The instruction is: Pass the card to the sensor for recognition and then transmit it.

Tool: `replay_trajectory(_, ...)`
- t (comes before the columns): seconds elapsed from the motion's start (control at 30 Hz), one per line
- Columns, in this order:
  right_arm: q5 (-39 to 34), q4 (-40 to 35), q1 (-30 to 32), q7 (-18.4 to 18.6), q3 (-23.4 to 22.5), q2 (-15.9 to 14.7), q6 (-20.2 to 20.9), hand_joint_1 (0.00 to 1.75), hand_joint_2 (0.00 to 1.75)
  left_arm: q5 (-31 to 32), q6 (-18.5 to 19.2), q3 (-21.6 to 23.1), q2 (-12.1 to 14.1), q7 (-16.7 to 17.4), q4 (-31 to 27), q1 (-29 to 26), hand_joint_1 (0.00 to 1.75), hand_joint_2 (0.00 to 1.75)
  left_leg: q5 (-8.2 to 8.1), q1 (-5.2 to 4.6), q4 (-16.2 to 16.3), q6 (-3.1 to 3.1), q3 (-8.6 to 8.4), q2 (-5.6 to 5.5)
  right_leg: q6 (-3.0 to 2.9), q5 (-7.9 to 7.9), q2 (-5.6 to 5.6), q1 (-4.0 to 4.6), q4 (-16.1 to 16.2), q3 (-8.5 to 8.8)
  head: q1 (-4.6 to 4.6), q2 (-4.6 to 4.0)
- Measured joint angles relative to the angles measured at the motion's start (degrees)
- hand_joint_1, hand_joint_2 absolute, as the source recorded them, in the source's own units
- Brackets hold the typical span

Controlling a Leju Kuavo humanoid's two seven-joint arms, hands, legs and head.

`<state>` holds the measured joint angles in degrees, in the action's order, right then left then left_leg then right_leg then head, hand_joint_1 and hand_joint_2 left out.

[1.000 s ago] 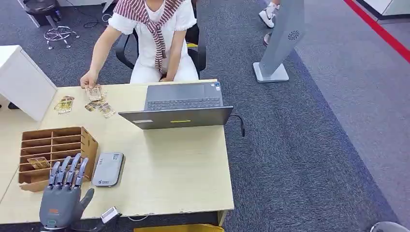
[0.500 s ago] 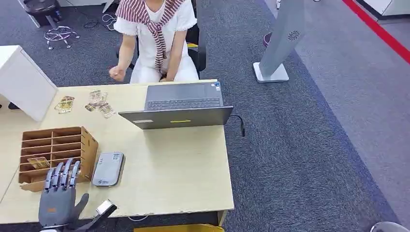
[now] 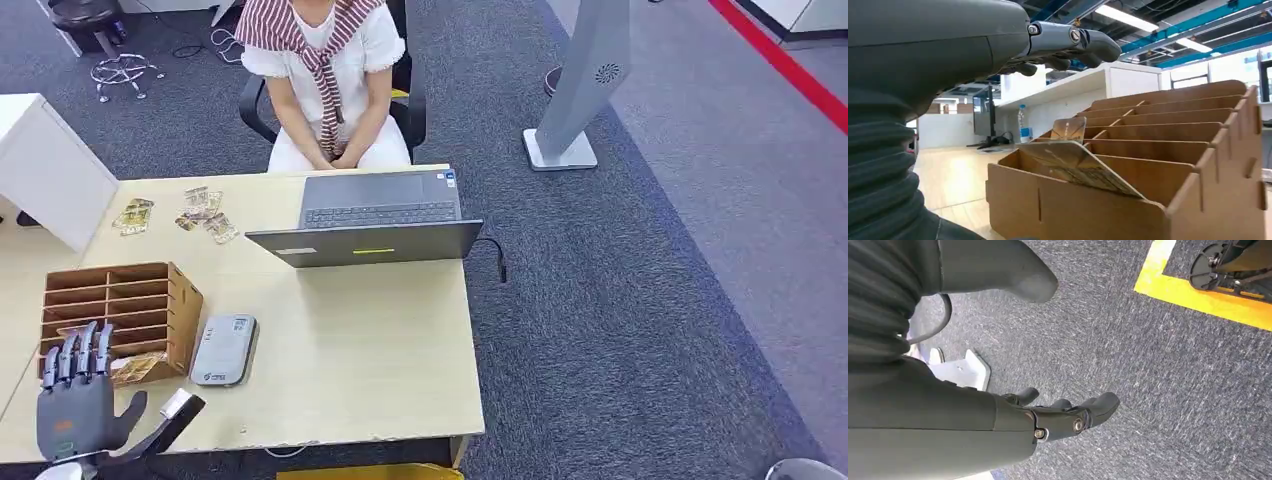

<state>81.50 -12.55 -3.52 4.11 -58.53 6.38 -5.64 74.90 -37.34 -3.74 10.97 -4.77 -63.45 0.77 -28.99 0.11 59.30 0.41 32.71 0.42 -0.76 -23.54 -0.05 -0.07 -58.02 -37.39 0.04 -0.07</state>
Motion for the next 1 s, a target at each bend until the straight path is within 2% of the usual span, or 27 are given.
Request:
replay_trajectory(0.3, 0.11, 0.0, -0.01, -0.02, 0.09, -0.07, 0.24, 0.0, 1.75, -0.07, 1.71, -0.61, 0.15, -0.02, -1.51, 0.38, 0.0, 1.75, 0.0, 0.0, 0.0, 0.0, 0.0, 0.0, 0.0, 0.0, 0.0, 0.0, 0.0, 0.0, 0.0, -0.02)
replay_trajectory(0.8, 0.15, 0.0, -0.01, -0.02, 0.15, -0.07, 0.26, 0.0, 1.75, -0.44, 1.77, -0.66, 0.42, -0.37, -2.08, 0.44, 0.0, 1.75, 0.0, 0.0, 0.0, 0.0, 0.0, 0.0, 0.0, 0.0, 0.0, 0.0, 0.0, 0.0, 0.0, 0.0)
replay_trajectory(0.83, 0.18, 0.0, -0.02, -0.02, 0.15, -0.07, 0.26, 0.0, 1.75, -0.44, 1.75, -0.66, 0.42, -0.37, -2.08, 0.44, 0.42, 1.75, 0.0, 0.0, 0.0, 0.0, 0.0, 0.0, 0.0, 0.0, 0.0, 0.0, 0.0, 0.0, 0.0, 0.0)
replay_trajectory(0.87, 0.18, 0.0, -0.01, -0.02, 0.15, -0.07, 0.26, 0.0, 1.75, -0.44, 1.75, -0.66, 0.39, -0.46, -2.08, 0.44, 1.75, 1.75, 0.0, 0.0, 0.0, 0.0, 0.0, 0.0, 0.0, 0.0, 0.0, 0.0, 0.0, 0.0, 0.0, 0.0)
replay_trajectory(1.0, 0.18, 0.0, -0.02, 0.0, 0.15, -0.07, 0.26, 0.0, 1.75, -0.42, 2.21, -0.66, 0.42, -0.54, -2.08, 0.49, 1.75, 1.75, 0.0, 0.0, 0.0, 0.0, 0.0, 0.0, 0.0, 0.0, 0.0, 0.0, 0.0, 0.0, 0.0, -0.02)
